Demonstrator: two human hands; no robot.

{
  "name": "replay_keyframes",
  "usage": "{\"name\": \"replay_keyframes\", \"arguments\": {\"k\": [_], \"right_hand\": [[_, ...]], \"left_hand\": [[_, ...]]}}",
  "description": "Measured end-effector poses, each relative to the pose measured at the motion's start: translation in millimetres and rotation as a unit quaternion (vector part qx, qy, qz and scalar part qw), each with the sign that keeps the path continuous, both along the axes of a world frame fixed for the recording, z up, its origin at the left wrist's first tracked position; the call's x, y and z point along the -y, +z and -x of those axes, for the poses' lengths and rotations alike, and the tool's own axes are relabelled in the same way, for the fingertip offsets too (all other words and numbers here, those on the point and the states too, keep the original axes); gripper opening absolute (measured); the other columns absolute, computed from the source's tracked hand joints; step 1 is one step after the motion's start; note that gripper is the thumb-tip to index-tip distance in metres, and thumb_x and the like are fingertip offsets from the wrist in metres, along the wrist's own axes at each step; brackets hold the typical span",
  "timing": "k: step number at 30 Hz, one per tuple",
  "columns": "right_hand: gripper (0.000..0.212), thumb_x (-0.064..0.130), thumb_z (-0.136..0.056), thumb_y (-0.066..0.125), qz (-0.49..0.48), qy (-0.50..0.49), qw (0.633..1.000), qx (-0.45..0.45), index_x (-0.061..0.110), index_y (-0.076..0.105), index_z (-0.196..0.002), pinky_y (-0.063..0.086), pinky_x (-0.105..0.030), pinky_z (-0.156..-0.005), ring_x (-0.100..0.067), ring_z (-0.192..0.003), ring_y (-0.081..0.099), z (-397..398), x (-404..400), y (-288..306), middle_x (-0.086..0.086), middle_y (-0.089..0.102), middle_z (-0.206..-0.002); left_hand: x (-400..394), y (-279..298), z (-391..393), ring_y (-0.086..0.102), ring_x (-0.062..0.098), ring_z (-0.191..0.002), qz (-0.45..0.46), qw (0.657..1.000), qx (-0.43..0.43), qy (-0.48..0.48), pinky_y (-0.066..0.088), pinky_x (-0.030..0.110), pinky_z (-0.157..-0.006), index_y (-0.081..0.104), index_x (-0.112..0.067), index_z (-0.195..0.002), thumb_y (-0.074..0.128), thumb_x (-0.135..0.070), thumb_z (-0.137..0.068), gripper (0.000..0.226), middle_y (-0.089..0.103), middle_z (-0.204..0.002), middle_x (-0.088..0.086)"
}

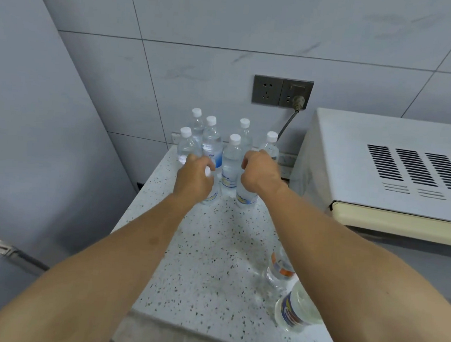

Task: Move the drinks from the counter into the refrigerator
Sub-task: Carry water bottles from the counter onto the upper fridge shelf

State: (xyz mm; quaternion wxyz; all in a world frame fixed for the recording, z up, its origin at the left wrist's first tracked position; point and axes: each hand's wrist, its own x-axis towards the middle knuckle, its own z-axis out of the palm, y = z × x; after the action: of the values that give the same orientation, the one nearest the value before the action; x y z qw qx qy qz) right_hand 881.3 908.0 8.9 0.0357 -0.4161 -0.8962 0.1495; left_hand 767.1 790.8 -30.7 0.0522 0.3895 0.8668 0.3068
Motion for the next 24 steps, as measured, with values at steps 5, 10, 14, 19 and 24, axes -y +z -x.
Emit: {"name": "replay_keyframes", "arguments": {"k": [5,10,14,19,24], "right_hand": [[0.029,0.006,-0.081,0.065,0.037,0.016,0.998,-0.038,0.014,0.065,-0.11,0.058,-0.036,-0.08,-0.026,-0.099,0.064,-15,34,0,-0.008,0.062,-0.115],[0.018,0.015,-0.077,0.068,0.129,0.005,0.985,-0.117,0.025,0.06,-0.091,0.047,-0.028,-0.064,-0.02,-0.09,0.063,-32,69,-11,0.001,0.064,-0.101],[0.02,0.019,-0.078,0.066,0.14,0.005,0.97,-0.2,0.024,0.063,-0.097,0.042,-0.027,-0.071,-0.022,-0.094,0.057,-47,88,-31,-0.004,0.063,-0.107],[0.041,0.039,-0.076,0.076,0.157,-0.057,0.941,-0.296,0.021,0.063,-0.11,0.047,-0.036,-0.089,-0.024,-0.107,0.052,-64,111,-70,-0.003,0.06,-0.108],[0.072,0.044,-0.069,0.084,0.231,-0.067,0.904,-0.353,0.035,0.046,-0.13,0.043,-0.027,-0.094,-0.009,-0.115,0.05,-73,126,-108,0.017,0.051,-0.121]], "left_hand": [[43,6,-33,0.056,0.016,-0.089,-0.069,0.996,0.029,0.052,0.038,0.025,-0.074,0.068,-0.024,-0.108,0.069,-0.013,-0.084,0.026,0.059,-0.113,0.002],[97,-2,-65,0.062,0.02,-0.095,-0.116,0.992,0.004,0.057,0.044,0.025,-0.078,0.067,-0.018,-0.116,0.071,-0.015,-0.086,0.031,0.066,-0.115,0.004],[119,-16,-78,0.056,0.017,-0.092,-0.158,0.985,-0.001,0.062,0.05,0.031,-0.079,0.064,-0.019,-0.122,0.068,-0.015,-0.088,0.034,0.063,-0.114,-0.005],[127,-38,-77,0.049,0.005,-0.112,-0.18,0.978,0.092,0.056,0.04,0.017,-0.086,0.048,-0.035,-0.134,0.068,-0.03,-0.09,0.048,0.053,-0.121,-0.025],[139,-67,-76,0.053,-0.007,-0.112,-0.204,0.959,0.188,0.065,0.046,0.016,-0.087,0.046,-0.046,-0.124,0.073,-0.054,-0.073,0.058,0.055,-0.12,-0.033]]}}
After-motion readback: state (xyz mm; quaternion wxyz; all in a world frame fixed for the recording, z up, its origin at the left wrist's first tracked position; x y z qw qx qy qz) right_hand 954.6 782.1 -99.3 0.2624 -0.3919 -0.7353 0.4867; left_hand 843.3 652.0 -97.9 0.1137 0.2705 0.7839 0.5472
